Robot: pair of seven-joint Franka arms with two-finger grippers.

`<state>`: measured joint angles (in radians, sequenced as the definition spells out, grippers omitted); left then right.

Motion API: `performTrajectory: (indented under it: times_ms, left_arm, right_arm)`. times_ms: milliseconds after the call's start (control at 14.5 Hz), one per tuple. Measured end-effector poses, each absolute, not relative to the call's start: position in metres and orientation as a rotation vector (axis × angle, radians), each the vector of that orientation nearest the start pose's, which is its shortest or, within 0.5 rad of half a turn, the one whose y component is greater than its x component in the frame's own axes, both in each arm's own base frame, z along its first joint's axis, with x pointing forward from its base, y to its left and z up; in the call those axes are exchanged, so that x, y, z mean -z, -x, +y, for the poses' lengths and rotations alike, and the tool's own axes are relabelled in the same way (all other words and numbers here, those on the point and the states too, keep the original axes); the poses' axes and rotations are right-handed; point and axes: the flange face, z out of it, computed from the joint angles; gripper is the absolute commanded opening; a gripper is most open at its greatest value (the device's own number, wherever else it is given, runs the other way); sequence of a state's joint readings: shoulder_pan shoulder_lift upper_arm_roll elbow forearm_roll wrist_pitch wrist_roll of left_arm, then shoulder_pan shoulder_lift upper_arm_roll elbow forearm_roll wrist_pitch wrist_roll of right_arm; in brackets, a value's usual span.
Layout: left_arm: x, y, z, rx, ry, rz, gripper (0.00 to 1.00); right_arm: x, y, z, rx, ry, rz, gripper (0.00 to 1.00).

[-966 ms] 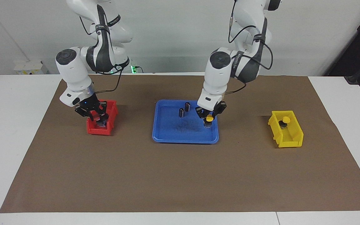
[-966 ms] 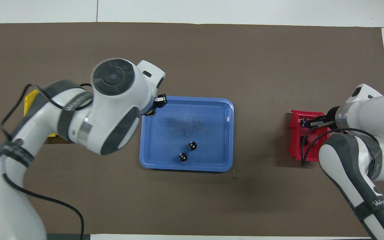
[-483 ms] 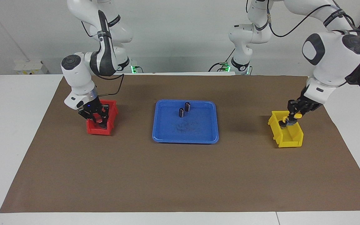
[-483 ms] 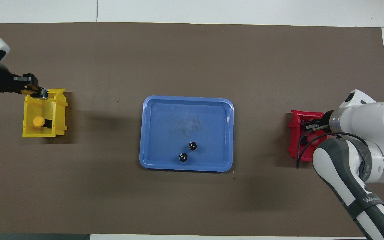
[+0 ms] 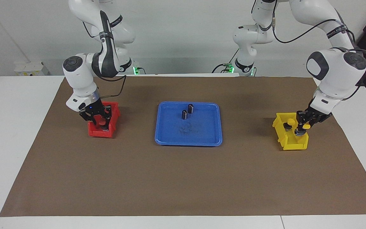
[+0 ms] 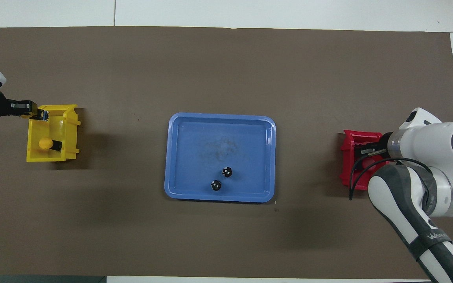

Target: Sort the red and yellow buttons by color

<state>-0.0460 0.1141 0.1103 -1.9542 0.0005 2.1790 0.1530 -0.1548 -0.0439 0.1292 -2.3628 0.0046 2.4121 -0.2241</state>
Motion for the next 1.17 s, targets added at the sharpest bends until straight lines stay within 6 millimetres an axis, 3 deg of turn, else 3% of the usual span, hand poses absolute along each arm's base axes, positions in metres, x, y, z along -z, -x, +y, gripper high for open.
performTrajectory:
  times_ms: [138,345,414,552,690,759,828,897,966,1034,1172]
  left_arm:
    - [-0.407,-0.59,0.038,0.196,3.103,0.147,0.01]
    - [-0.38,-0.589,0.041,0.178,3.102,0.144,0.01]
    - [-0.373,-0.591,0.041,0.18,3.1,0.147,0.07]
    - [-0.359,-0.591,0.041,0.189,3.095,0.163,0.53]
    - [-0.354,-0.592,0.041,0.204,3.091,0.172,0.54]
    - [-0.354,-0.592,0.041,0.205,3.091,0.173,0.54]
    - [-0.355,-0.592,0.04,0.207,3.091,0.174,0.54]
    - [-0.356,-0.593,0.04,0.211,3.091,0.174,0.55]
    - [-0.359,-0.595,0.04,0.218,3.09,0.174,0.68]
    - [-0.364,-0.597,0.04,0.222,3.089,0.174,0.99]
    - [-0.383,-0.604,0.04,0.196,3.093,0.181,1.0]
  right_arm:
    - [-0.364,-0.509,-0.013,0.119,3.136,-0.309,0.61]
    - [-0.395,-0.523,-0.013,0.092,3.134,-0.317,0.62]
    - [-0.405,-0.526,-0.013,0.082,3.134,-0.318,0.63]
    - [-0.429,-0.53,-0.013,0.05,3.133,-0.317,0.69]
    - [-0.474,-0.533,-0.012,0.009,3.133,-0.301,0.76]
    - [-0.5,-0.533,-0.012,-0.012,3.133,-0.293,0.84]
    - [-0.526,-0.532,-0.012,-0.03,3.133,-0.283,0.99]
    - [-0.551,-0.53,-0.014,-0.049,3.132,-0.274,1.0]
    - [-0.573,-0.528,-0.016,-0.064,3.131,-0.265,1.0]
    - [-0.592,-0.526,-0.02,-0.068,3.131,-0.252,1.0]
    - [-0.62,-0.525,-0.03,-0.058,3.132,-0.224,1.0]
